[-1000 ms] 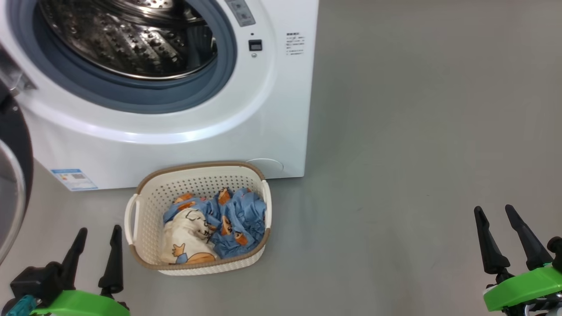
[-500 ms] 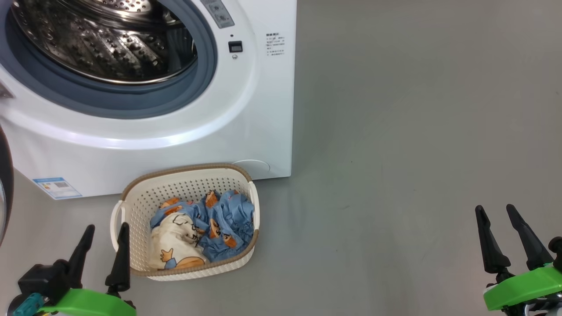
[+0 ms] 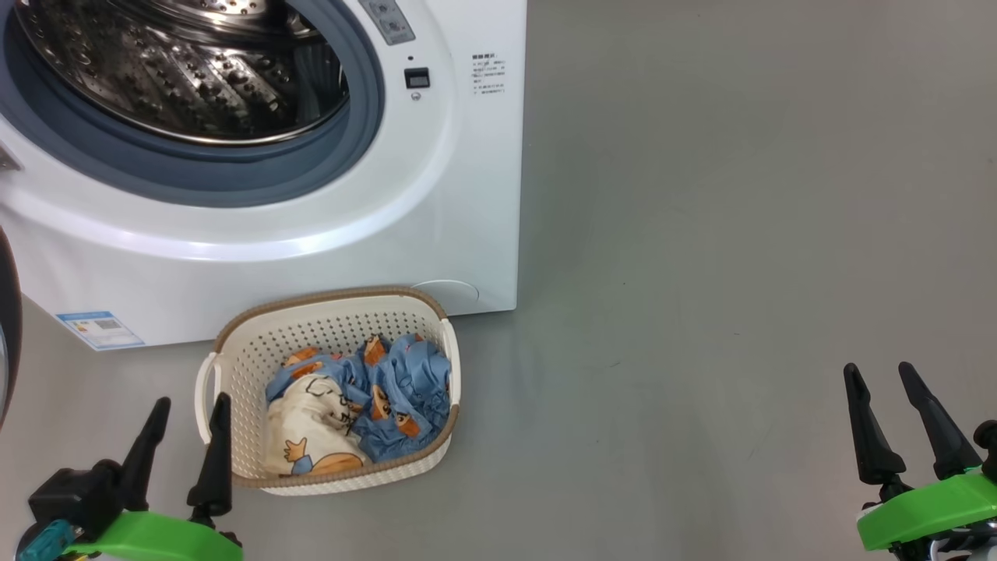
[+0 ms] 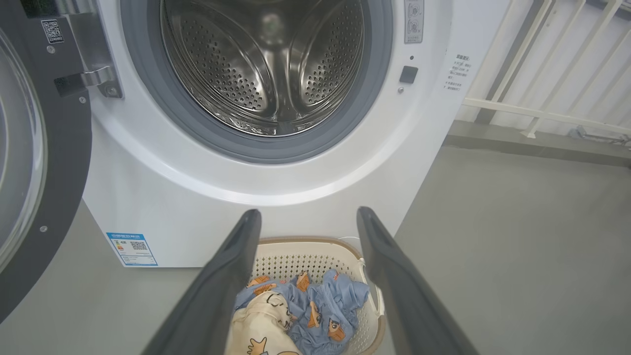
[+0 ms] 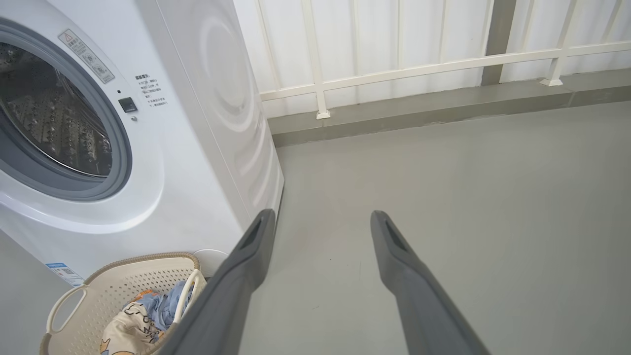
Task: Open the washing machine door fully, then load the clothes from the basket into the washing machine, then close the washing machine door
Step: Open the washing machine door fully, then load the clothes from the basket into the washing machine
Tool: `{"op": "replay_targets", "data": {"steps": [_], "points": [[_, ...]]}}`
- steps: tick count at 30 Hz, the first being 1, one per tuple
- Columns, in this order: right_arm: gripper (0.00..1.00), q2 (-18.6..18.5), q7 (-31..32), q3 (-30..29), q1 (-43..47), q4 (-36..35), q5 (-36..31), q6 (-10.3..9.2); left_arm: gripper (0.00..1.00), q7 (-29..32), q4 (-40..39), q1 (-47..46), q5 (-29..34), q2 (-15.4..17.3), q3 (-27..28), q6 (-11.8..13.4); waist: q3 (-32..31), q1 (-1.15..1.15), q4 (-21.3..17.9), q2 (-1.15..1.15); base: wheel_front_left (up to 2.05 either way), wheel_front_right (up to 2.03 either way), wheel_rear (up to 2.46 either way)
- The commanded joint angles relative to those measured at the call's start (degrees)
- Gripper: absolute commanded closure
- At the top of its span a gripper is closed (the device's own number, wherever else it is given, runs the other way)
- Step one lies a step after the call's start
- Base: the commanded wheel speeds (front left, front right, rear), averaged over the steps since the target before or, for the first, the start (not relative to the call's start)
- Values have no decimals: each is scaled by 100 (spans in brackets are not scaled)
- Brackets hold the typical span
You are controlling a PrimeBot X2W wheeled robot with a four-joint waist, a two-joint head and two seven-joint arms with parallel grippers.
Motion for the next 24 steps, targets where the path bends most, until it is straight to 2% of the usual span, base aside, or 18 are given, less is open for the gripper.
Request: {"op": "replay_targets", "data": {"steps": [1,9,24], "points": [[0,-110,-69,93,13,-160,-18,17,0,-37,-121,-101,-59,179,193,-9,-2,0,-1,0,0,0,0],[0,-114,-69,111,-7,-161,-12,17,0,-37,-165,-112,-234,239,91,-9,21,0,14,0,27,-59,32],[0,-77,-69,146,-21,-172,-19,17,0,-37,-117,-150,-200,247,109,-9,96,0,14,0,103,-151,48]]}}
